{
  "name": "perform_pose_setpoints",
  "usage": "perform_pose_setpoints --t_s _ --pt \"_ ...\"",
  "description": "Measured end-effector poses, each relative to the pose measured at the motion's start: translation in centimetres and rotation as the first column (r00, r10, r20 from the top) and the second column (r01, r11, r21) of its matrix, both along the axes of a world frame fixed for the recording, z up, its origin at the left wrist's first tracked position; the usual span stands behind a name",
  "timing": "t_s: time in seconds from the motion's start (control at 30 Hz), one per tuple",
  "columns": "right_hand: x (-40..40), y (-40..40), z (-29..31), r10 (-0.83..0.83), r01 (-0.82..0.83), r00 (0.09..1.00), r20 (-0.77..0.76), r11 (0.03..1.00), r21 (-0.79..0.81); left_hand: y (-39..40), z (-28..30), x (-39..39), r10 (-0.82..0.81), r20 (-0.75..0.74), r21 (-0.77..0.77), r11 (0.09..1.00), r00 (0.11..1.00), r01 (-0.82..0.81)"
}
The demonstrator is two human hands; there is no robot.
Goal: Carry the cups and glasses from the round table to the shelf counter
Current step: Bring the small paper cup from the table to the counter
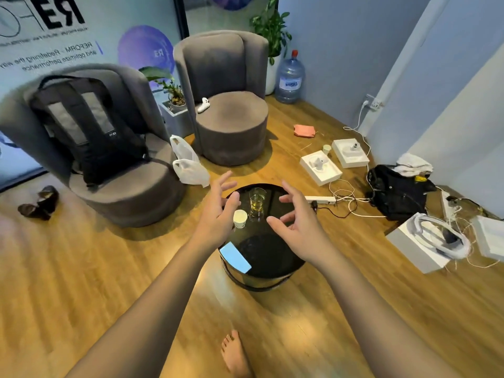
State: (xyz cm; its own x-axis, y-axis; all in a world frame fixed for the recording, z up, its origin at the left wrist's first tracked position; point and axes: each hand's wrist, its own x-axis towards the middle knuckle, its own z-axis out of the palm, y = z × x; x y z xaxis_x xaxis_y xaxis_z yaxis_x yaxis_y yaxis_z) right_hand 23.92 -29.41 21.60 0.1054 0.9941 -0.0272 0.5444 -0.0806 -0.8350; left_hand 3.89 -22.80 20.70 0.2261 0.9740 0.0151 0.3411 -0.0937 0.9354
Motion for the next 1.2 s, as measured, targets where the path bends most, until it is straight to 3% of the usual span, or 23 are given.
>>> perform_pose_setpoints --t_s 0.23,0.63,0.97,1.2 --pt "-0.8 7.8 -6.6 0.016 -0.009 0.998 0.053 0.992 -0.124 7.2 -7.3 -1.1 0.006 -0.12 -0.15 0.988 0.993 -0.024" --pt "-1.1 19.6 -25.4 0.156 -0.105 0.982 0.105 0.917 -0.384 14.9 -26.1 -0.3 -0.088 -0.327 -0.45 0.89 0.941 -0.073" --pt "-0.8 26.2 -37.8 0.317 -0.148 0.9 0.298 0.867 -0.476 18.9 -40.6 2.2 -0.074 -0.365 -0.542 0.827 0.928 -0.147" --pt "-1.4 28.2 -42.7 0.44 -0.207 0.827 0.349 0.816 -0.539 20.2 -44.2 4.8 -0.085 -0.414 -0.504 0.85 0.907 -0.15"
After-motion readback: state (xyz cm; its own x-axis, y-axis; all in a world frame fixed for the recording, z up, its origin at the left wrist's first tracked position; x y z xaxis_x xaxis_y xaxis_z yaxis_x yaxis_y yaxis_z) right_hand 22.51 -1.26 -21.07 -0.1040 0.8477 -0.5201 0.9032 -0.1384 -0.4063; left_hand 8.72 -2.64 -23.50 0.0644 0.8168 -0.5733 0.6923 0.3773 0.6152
